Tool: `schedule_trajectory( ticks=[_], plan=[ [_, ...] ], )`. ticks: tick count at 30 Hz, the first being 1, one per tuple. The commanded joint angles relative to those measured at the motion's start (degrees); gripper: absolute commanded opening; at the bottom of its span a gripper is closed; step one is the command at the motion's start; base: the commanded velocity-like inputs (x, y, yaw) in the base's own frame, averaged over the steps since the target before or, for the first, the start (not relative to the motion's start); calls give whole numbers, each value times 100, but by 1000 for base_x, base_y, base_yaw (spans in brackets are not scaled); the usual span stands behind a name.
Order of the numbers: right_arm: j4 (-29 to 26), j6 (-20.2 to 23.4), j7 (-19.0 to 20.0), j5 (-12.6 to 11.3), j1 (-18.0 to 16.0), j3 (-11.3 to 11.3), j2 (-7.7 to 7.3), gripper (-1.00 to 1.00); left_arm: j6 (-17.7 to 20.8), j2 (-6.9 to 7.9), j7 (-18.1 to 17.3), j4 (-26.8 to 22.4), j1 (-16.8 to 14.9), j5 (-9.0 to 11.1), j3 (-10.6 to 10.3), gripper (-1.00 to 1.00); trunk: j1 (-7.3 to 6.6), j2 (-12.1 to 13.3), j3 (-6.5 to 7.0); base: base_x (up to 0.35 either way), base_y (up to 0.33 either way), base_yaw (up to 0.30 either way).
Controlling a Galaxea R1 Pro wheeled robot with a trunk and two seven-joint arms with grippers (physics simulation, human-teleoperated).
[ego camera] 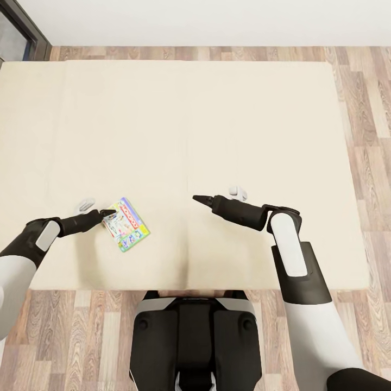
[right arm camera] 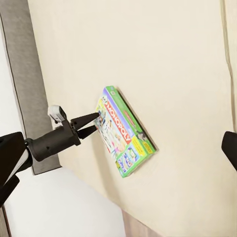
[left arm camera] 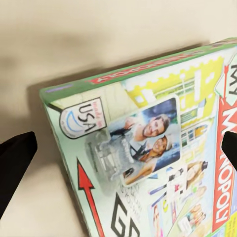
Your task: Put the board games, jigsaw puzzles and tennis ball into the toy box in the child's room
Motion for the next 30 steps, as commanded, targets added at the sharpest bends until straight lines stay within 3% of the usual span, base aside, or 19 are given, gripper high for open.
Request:
schedule_trajectory(
  ticks=[1, 16, 30],
  plan=[
    [-3, 22, -20, -15, -2, -3, 1, 100, 67, -30, -1, 9, 2, 32, -2, 100, 6, -5, -8, 0, 0, 0],
    [-3, 22, -18, -15, 0, -3, -4, 100, 67, -30, -10, 9, 5, 36, 7, 100, 6, -5, -13, 0, -95, 0],
    [-3, 22, -18, -15, 16, -3, -5, 100, 65, -30, -10, 9, 3, 36, 7, 100, 6, -5, -13, 0, -11, 0]
  ],
)
